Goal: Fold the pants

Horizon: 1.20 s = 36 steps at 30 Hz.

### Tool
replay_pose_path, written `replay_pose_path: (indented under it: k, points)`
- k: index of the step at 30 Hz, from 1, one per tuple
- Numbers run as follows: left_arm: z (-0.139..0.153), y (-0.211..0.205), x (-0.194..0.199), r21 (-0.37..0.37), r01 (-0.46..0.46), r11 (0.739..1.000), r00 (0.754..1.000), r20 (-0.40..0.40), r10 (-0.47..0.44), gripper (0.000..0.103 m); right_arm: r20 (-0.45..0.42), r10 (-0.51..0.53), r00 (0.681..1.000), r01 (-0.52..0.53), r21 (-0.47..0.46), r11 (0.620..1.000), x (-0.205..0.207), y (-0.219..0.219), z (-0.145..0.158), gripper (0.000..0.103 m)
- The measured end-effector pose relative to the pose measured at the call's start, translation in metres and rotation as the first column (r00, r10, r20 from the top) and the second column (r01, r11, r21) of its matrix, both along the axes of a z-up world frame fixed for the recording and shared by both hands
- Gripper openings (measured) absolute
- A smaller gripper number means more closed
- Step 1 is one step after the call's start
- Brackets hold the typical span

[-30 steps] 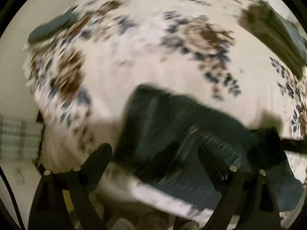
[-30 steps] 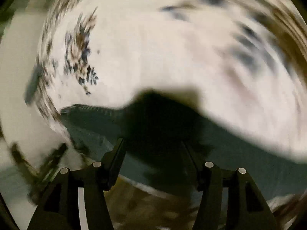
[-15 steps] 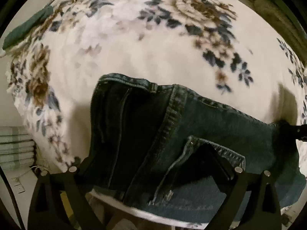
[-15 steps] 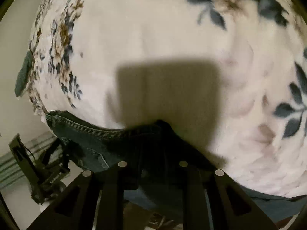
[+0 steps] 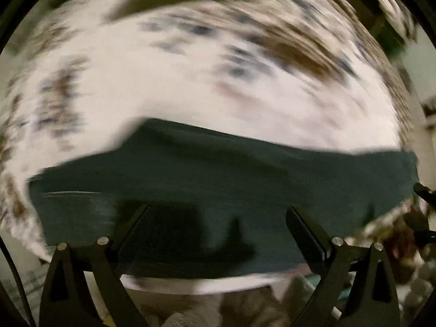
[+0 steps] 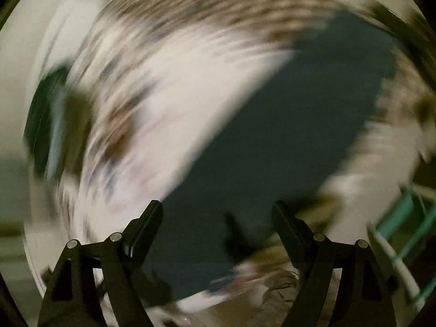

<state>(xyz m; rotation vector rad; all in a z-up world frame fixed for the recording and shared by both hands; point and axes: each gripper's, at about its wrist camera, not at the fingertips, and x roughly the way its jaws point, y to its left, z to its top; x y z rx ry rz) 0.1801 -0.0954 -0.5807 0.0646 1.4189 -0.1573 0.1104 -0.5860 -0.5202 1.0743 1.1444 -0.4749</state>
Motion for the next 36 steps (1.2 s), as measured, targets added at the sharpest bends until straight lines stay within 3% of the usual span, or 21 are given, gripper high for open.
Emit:
replay_pose_path:
  k: [4, 7, 10, 15, 17, 19, 23, 30, 32, 33, 34, 35, 36]
  points:
    - [-0.03, -0.092, 0.0, -0.006, 0.093, 0.996, 0.992, -0.084, -0.094, 0.099, 0.097, -0.239, 0.966, 0.237, 0.029, 0.971, -0.057, -0.105, -0.032, 0.081]
    - [-0.055, -0.143, 0.004, 0.006, 0.136, 0.991, 0.982, -0.133, -0.134, 0.099, 0.119, -0.289, 0.95, 0.282, 0.071, 0.957, -0.067, -0.151, -0.06, 0.076]
    - [-0.072, -0.17, 0.009, 0.041, 0.167, 0.985, 0.975, -0.157, -0.159, 0.099, 0.147, -0.287, 0.947, 0.27, 0.128, 0.954, -0.061, -0.16, -0.089, 0.073]
    - [-0.096, -0.184, 0.02, 0.078, 0.166, 0.983, 0.969, -0.197, -0.148, 0.102, 0.225, -0.237, 0.945, 0.213, 0.128, 0.969, -0.053, -0.151, -0.092, 0.073]
    - [-0.1, -0.187, 0.025, 0.074, 0.158, 0.985, 0.968, -0.208, -0.14, 0.103, 0.18, -0.152, 0.972, 0.138, 0.087, 0.987, -0.038, -0.144, -0.088, 0.073]
    - [-0.102, -0.189, 0.028, 0.082, 0.154, 0.985, 0.967, -0.216, -0.133, 0.103, 0.172, -0.153, 0.973, 0.138, 0.096, 0.986, -0.033, -0.145, -0.096, 0.073]
    - [-0.106, -0.196, 0.033, 0.08, 0.152, 0.985, 0.968, -0.214, -0.132, 0.103, 0.3, -0.25, 0.921, 0.202, 0.181, 0.962, -0.035, -0.162, -0.104, 0.074]
    - [-0.107, -0.197, 0.019, 0.086, 0.144, 0.986, 0.974, -0.189, -0.125, 0.103, 0.422, -0.303, 0.855, 0.202, 0.267, 0.942, -0.019, -0.179, -0.121, 0.073]
    - [-0.106, -0.203, 0.017, 0.09, 0.141, 0.986, 0.973, -0.196, -0.121, 0.103, 0.441, -0.299, 0.846, 0.193, 0.27, 0.943, -0.011, -0.179, -0.122, 0.065]
    - [-0.106, -0.206, 0.018, 0.091, 0.142, 0.986, 0.972, -0.2, -0.121, 0.103, 0.431, -0.283, 0.857, 0.187, 0.251, 0.95, -0.005, -0.179, -0.122, 0.06]
    - [-0.107, -0.204, 0.018, 0.09, 0.143, 0.986, 0.971, -0.204, -0.122, 0.103, 0.427, -0.262, 0.865, 0.174, 0.234, 0.957, 0.0, -0.178, -0.123, 0.04]
    - [-0.107, -0.207, 0.021, 0.091, 0.144, 0.985, 0.97, -0.208, -0.122, 0.103, 0.394, -0.221, 0.892, 0.147, 0.21, 0.967, 0.012, -0.176, -0.13, 0.009]
    - [-0.107, -0.209, 0.022, 0.092, 0.145, 0.985, 0.969, -0.213, -0.123, 0.103, 0.362, -0.193, 0.912, 0.129, 0.192, 0.973, 0.02, -0.172, -0.132, 0.008]
